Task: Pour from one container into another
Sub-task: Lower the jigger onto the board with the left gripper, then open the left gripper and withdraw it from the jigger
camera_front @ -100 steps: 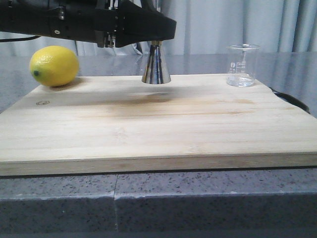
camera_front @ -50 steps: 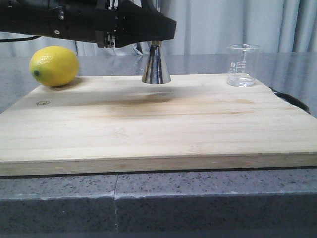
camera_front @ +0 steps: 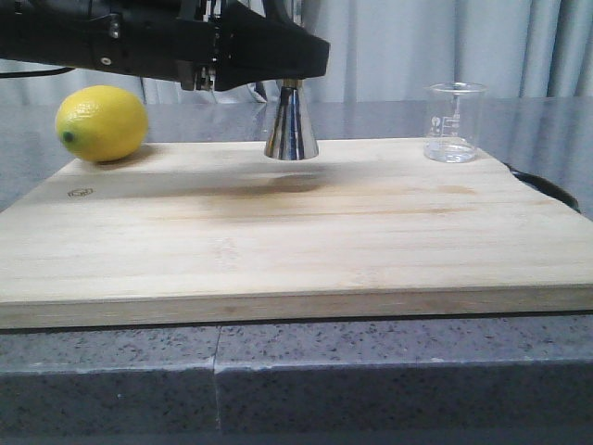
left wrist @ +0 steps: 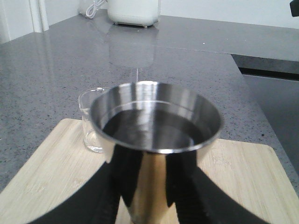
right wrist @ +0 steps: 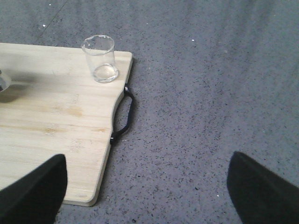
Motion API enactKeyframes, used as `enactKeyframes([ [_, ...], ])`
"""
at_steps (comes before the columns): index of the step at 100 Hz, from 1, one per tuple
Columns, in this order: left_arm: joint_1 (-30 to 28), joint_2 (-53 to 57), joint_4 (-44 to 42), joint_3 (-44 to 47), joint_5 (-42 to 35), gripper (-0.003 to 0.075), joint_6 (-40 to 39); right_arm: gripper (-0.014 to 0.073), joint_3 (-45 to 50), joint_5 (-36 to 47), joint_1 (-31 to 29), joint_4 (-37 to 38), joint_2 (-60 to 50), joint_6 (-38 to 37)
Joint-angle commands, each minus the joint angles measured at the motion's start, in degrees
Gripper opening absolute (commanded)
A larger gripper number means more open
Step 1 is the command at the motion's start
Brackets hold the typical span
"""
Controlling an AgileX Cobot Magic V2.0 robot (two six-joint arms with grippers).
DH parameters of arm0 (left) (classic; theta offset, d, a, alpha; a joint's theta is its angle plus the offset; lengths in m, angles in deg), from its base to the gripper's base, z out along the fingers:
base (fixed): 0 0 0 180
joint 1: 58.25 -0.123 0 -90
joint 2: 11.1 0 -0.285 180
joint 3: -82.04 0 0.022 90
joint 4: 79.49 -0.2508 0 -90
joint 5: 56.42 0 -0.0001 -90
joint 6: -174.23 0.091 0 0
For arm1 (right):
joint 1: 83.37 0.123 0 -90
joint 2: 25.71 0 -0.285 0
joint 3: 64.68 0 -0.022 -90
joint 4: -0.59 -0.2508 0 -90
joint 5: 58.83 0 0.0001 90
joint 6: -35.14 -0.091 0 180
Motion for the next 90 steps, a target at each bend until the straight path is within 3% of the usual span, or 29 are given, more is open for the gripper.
enactKeyframes([
  [1,-1.14,2.49,3.92,-1.70,6.36,0.0230,-0.31,0.0605,-1.57,3.69,-0.23,1.31,0.36,-0.03],
  [31,-3.39,2.49,0.07,-0.62,6.55,0.0230,-0.70,0.0605,-1.57,3.81,-0.23,1.35,0.36,-0.03],
  [90,-3.39,2.49,0.52,2.89,6.55,0.0250,0.15,0.0605,-1.57,4.28,-0.23,1.35,0.36,-0.03],
])
